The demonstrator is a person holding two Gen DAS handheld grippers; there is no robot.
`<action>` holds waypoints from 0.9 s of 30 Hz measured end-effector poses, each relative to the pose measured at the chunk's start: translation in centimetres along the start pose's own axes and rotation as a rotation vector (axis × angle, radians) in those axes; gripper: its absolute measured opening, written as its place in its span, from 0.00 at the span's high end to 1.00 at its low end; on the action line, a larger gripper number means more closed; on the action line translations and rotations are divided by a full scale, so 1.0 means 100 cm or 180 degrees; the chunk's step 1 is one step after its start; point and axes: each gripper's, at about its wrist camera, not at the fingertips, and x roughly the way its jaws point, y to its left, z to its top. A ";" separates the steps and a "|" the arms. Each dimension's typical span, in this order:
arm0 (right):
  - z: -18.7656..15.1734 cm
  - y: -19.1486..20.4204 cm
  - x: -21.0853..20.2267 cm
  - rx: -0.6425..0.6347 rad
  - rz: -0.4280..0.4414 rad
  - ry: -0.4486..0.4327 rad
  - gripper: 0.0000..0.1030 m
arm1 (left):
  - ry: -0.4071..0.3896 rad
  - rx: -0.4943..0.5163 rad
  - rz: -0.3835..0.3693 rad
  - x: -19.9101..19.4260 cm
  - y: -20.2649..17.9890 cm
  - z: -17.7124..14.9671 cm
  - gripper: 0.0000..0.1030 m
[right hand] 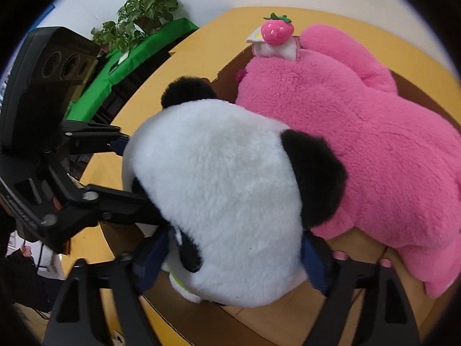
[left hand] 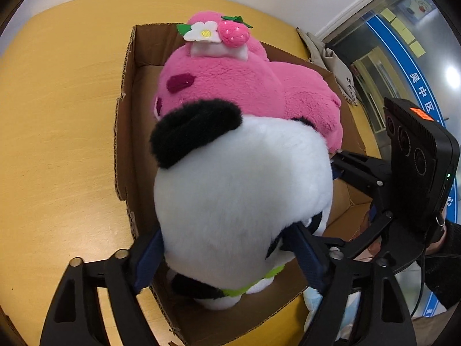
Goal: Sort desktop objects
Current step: 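Lower the panda into the box beside the pink bear and open both grippers, then move both tools toward the blue elephant plush on the table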
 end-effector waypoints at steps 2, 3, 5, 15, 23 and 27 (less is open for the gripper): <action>-0.009 0.012 -0.013 -0.0074 -0.0127 -0.0065 0.12 | -0.0036 -0.0065 0.0021 -0.008 -0.002 -0.007 0.09; -0.012 0.018 -0.022 -0.0153 -0.0227 -0.0122 0.12 | -0.0044 -0.0100 0.0080 -0.012 -0.004 -0.012 0.09; -0.017 0.026 -0.042 -0.0216 -0.0360 -0.0276 0.11 | -0.0078 -0.0150 0.0282 -0.023 -0.008 -0.022 0.10; -0.039 0.047 -0.161 0.0224 -0.0972 -0.0822 0.00 | -0.0755 -0.0214 0.0596 -0.120 -0.067 -0.066 0.04; -0.050 0.081 -0.229 0.0277 -0.1381 -0.1080 0.00 | -0.1379 -0.0214 0.0833 -0.174 -0.154 -0.087 0.00; -0.066 0.092 -0.257 0.0320 -0.1519 -0.1197 0.00 | -0.1486 -0.0123 0.0959 -0.185 -0.184 -0.097 0.00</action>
